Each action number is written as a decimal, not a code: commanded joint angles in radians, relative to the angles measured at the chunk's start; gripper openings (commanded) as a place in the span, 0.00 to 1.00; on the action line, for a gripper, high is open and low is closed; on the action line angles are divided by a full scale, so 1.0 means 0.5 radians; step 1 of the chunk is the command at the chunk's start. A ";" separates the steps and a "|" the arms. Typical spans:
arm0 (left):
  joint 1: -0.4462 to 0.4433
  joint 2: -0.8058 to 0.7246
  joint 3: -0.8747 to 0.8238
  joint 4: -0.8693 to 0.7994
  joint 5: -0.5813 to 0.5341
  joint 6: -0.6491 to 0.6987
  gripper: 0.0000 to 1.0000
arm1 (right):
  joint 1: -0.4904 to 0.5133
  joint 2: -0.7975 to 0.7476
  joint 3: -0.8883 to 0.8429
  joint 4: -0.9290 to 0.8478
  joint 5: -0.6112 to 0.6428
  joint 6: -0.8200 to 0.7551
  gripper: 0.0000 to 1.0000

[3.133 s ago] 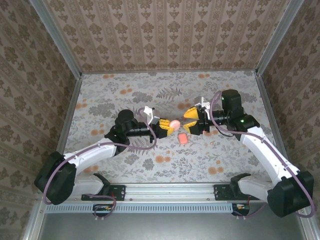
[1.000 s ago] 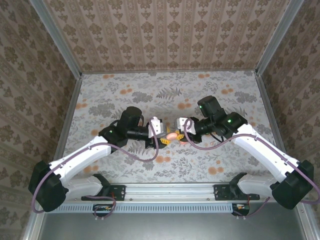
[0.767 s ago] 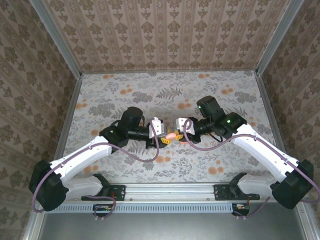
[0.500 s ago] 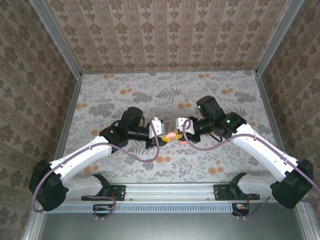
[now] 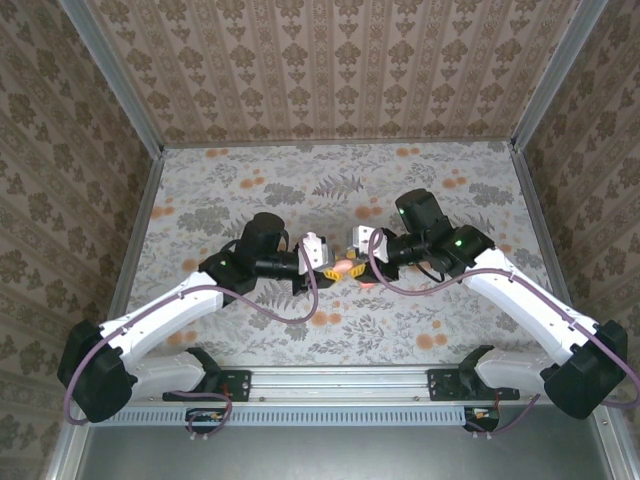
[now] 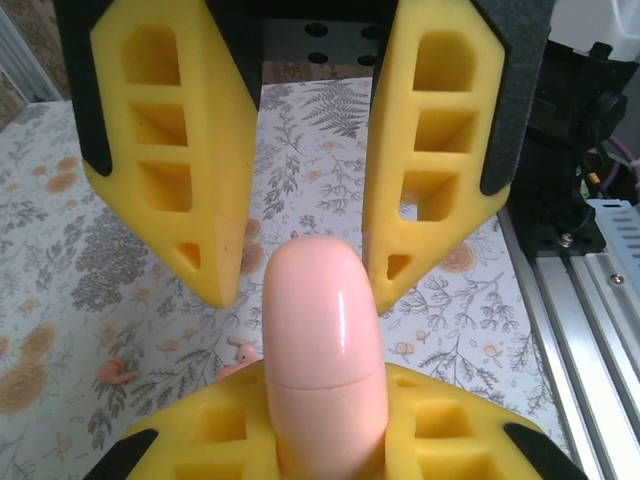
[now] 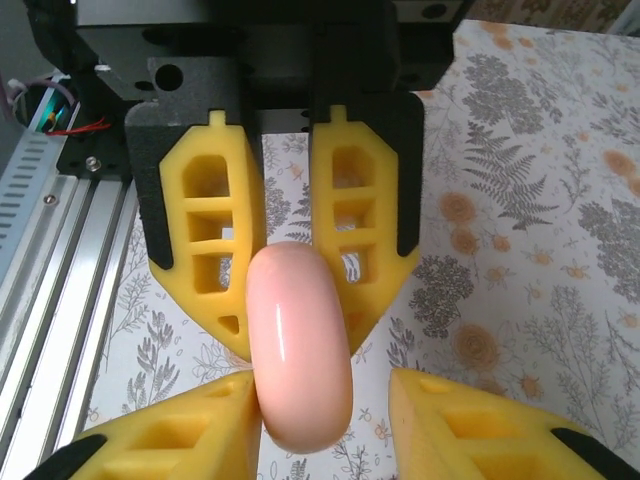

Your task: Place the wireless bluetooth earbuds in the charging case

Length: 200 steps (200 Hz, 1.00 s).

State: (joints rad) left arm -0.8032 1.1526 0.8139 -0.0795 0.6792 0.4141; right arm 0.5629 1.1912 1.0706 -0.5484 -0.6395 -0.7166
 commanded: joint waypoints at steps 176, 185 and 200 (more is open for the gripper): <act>0.265 0.082 -0.769 1.636 -0.206 -0.882 0.14 | -0.334 0.065 0.103 -0.356 0.496 1.223 0.45; 0.272 0.082 -0.780 1.635 -0.210 -0.882 0.14 | -0.333 0.091 0.108 -0.414 0.517 1.126 0.45; 0.285 0.075 -0.795 1.622 -0.215 -0.878 0.14 | -0.332 0.111 0.099 -0.472 0.544 0.896 0.45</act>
State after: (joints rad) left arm -0.6720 1.1927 0.4297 0.6403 0.5987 0.0147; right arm 0.4019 1.2312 1.0935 -0.6567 -0.4465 -0.1848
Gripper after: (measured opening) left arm 0.193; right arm 0.451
